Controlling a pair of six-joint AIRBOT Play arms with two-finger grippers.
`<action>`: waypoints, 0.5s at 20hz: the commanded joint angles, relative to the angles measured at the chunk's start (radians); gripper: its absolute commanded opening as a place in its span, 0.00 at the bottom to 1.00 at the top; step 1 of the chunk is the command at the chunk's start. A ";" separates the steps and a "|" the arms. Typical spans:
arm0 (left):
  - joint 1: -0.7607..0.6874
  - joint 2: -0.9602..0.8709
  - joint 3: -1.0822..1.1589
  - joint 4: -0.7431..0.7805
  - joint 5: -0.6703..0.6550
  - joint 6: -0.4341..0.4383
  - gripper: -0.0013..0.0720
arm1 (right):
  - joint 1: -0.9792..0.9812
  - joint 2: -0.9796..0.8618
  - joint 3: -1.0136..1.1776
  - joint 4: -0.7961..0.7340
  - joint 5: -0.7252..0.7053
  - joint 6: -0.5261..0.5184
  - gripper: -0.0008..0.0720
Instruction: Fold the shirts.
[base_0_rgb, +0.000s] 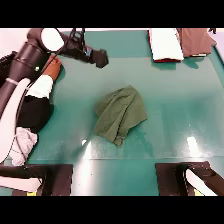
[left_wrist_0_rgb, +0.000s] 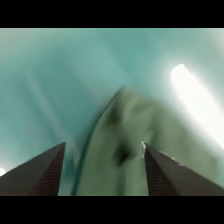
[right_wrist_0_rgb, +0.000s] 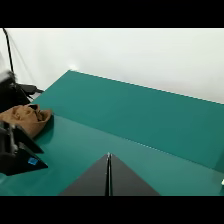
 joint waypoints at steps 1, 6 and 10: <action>0.090 -0.144 -0.001 -0.085 -0.154 -0.016 0.79 | 0.001 0.000 0.000 0.000 0.013 0.000 0.03; 0.079 -0.267 -0.110 -0.245 -0.178 0.060 0.79 | 0.001 -0.013 0.000 0.000 0.047 0.000 0.03; 0.051 -0.274 -0.217 -0.258 -0.148 0.090 0.79 | 0.001 -0.075 0.000 0.003 0.137 0.027 0.03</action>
